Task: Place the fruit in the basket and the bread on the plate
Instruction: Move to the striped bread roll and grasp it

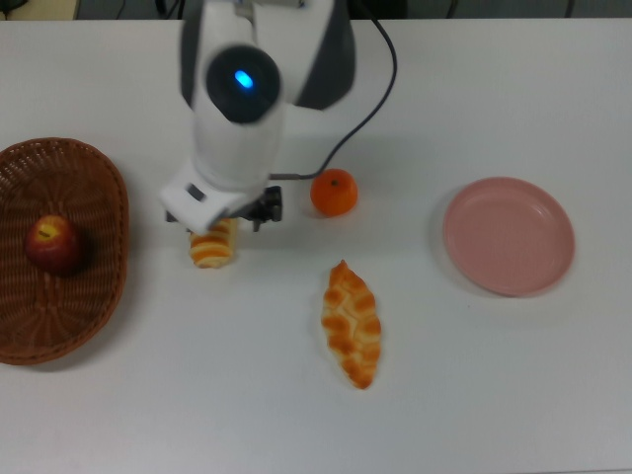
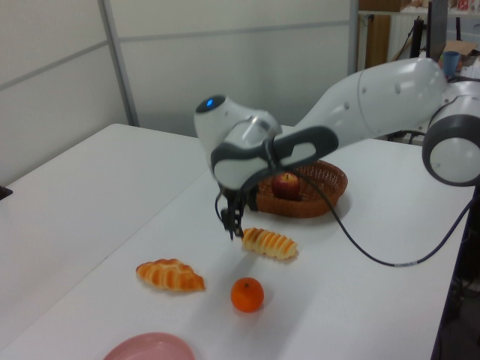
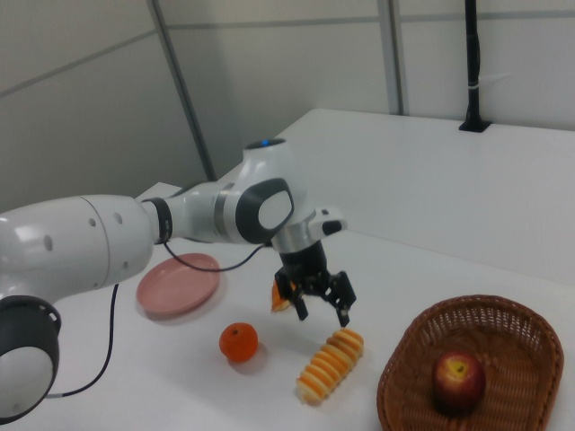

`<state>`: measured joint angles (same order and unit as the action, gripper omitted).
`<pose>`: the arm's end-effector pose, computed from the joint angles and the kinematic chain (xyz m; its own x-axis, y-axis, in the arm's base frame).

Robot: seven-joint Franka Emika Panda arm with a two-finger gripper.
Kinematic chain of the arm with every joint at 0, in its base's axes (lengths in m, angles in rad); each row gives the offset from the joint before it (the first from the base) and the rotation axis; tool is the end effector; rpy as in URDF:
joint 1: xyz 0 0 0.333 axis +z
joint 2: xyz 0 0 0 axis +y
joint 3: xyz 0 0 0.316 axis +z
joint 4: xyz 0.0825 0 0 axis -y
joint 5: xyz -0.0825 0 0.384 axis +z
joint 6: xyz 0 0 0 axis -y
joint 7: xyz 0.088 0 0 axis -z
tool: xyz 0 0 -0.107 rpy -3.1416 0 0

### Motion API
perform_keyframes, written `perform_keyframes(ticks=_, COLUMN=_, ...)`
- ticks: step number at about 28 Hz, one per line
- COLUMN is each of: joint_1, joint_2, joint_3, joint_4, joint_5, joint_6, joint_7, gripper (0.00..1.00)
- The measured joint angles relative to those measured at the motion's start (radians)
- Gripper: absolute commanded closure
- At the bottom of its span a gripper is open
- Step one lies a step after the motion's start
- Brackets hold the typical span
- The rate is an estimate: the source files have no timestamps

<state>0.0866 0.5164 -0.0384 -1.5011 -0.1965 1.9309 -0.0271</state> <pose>0.6884 0.0237 0.3630 0.9843 0.1460 -0.0988 0.1629 -0.9678 0.1921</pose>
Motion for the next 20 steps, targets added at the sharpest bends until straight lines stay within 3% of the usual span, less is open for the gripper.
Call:
perform_keyframes(ticks=3, joint_1=0.011, joint_2=0.028, joint_3=0.000, joint_4=-0.010, joint_5=-0.022, joint_6=-0.003, joint_7=0.000, gripper=0.03)
perform_keyframes(ticks=7, joint_1=0.011, joint_2=0.061, joint_3=-0.001, joint_4=-0.022, joint_5=-0.071, joint_6=-0.003, joint_7=-0.001, gripper=0.63)
perform_keyframes(ticks=8, joint_1=0.011, joint_2=0.066, joint_3=-0.001, joint_4=-0.026, joint_5=-0.088, joint_6=-0.003, joint_7=-0.001, gripper=1.00)
perform_keyframes(ticks=12, joint_1=0.010, joint_2=0.082, joint_3=-0.001, joint_4=-0.037, joint_5=-0.142, joint_6=-0.003, joint_7=0.003, gripper=1.00)
perform_keyframes(ticks=20, joint_1=0.010, joint_2=0.075, joint_3=-0.001, joint_4=-0.029, joint_5=-0.147, joint_6=-0.003, joint_7=0.045, gripper=1.00)
